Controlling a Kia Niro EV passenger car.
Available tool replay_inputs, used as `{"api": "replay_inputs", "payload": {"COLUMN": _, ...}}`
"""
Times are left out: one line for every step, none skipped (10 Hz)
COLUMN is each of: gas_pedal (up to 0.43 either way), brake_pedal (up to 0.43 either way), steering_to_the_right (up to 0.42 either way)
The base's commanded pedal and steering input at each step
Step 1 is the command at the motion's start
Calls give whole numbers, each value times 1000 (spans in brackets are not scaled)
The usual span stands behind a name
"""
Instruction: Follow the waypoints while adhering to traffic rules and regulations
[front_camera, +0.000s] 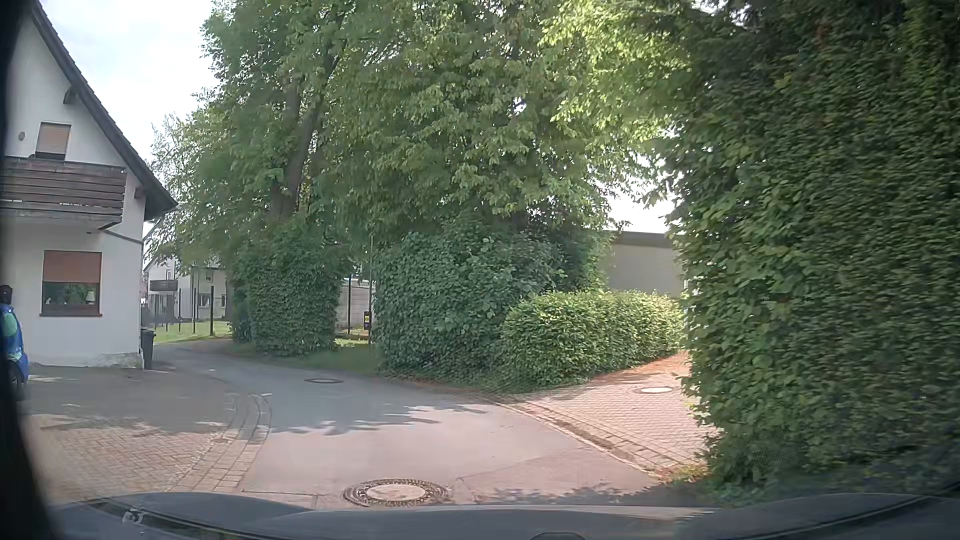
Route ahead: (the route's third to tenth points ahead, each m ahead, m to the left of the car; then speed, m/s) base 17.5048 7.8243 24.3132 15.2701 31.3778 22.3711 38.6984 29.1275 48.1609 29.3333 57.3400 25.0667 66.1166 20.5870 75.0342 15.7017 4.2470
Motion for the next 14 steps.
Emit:
{"api": "replay_inputs", "payload": {"gas_pedal": 118, "brake_pedal": 0, "steering_to_the_right": -127}}
{"api": "replay_inputs", "payload": {"gas_pedal": 118, "brake_pedal": 0, "steering_to_the_right": -134}}
{"api": "replay_inputs", "payload": {"gas_pedal": 118, "brake_pedal": 0, "steering_to_the_right": -141}}
{"api": "replay_inputs", "payload": {"gas_pedal": 118, "brake_pedal": 0, "steering_to_the_right": -144}}
{"api": "replay_inputs", "payload": {"gas_pedal": 130, "brake_pedal": 0, "steering_to_the_right": -155}}
{"api": "replay_inputs", "payload": {"gas_pedal": 138, "brake_pedal": 0, "steering_to_the_right": -169}}
{"api": "replay_inputs", "payload": {"gas_pedal": 138, "brake_pedal": 0, "steering_to_the_right": -183}}
{"api": "replay_inputs", "payload": {"gas_pedal": 138, "brake_pedal": 0, "steering_to_the_right": -198}}
{"api": "replay_inputs", "payload": {"gas_pedal": 138, "brake_pedal": 0, "steering_to_the_right": -211}}
{"api": "replay_inputs", "payload": {"gas_pedal": 138, "brake_pedal": 0, "steering_to_the_right": -217}}
{"api": "replay_inputs", "payload": {"gas_pedal": 138, "brake_pedal": 0, "steering_to_the_right": -218}}
{"api": "replay_inputs", "payload": {"gas_pedal": 138, "brake_pedal": 0, "steering_to_the_right": -224}}
{"api": "replay_inputs", "payload": {"gas_pedal": 138, "brake_pedal": 0, "steering_to_the_right": -231}}
{"api": "replay_inputs", "payload": {"gas_pedal": 138, "brake_pedal": 0, "steering_to_the_right": -235}}
